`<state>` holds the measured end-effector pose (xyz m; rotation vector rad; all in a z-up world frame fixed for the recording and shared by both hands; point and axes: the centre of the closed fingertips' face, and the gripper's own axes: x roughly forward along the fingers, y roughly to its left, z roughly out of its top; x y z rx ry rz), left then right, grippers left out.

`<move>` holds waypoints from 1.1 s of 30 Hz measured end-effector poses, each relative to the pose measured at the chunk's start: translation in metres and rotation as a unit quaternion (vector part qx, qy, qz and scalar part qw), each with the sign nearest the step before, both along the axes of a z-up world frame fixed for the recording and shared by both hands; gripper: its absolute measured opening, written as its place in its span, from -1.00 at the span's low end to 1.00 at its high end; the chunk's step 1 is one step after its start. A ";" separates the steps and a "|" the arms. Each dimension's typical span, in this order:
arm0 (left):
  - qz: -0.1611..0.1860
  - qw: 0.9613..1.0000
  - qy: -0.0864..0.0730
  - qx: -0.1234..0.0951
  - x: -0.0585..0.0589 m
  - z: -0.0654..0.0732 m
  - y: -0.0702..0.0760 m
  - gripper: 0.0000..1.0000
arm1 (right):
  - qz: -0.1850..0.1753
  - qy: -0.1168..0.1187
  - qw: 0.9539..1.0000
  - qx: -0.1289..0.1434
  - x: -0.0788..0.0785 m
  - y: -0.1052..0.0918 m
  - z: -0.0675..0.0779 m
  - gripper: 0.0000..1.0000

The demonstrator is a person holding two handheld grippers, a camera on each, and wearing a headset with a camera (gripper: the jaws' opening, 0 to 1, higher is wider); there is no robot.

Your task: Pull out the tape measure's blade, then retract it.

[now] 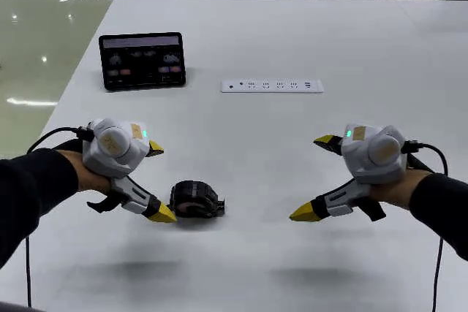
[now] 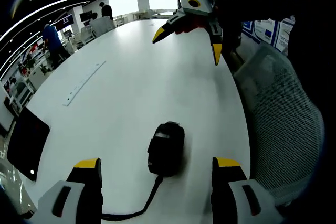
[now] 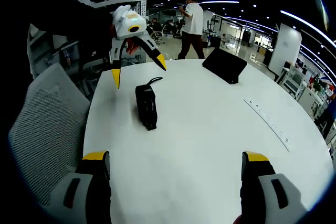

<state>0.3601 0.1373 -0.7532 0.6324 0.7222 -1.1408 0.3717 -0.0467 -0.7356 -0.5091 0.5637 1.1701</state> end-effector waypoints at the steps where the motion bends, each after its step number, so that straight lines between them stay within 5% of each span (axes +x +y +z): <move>1: -0.005 1.000 0.000 0.004 0.000 -0.001 -0.004 0.61 | 0.005 0.001 1.000 0.001 0.000 0.007 -0.002 1.00; 13: -0.055 0.998 0.018 0.025 0.000 -0.024 -0.033 0.24 | 0.057 0.029 0.998 -0.021 -0.006 0.063 -0.037 0.86; 24: -0.089 0.994 0.021 0.067 -0.003 -0.042 -0.034 -0.32 | 0.102 0.040 0.993 -0.044 -0.006 0.104 -0.056 0.45; 26: -0.089 0.993 0.011 0.072 0.001 -0.042 -0.034 -0.37 | 0.106 0.055 0.992 -0.048 -0.009 0.108 -0.058 0.31; 33: -0.086 0.993 0.013 0.086 0.001 -0.045 -0.034 -0.41 | 0.138 0.053 0.986 -0.074 -0.015 0.117 -0.072 0.07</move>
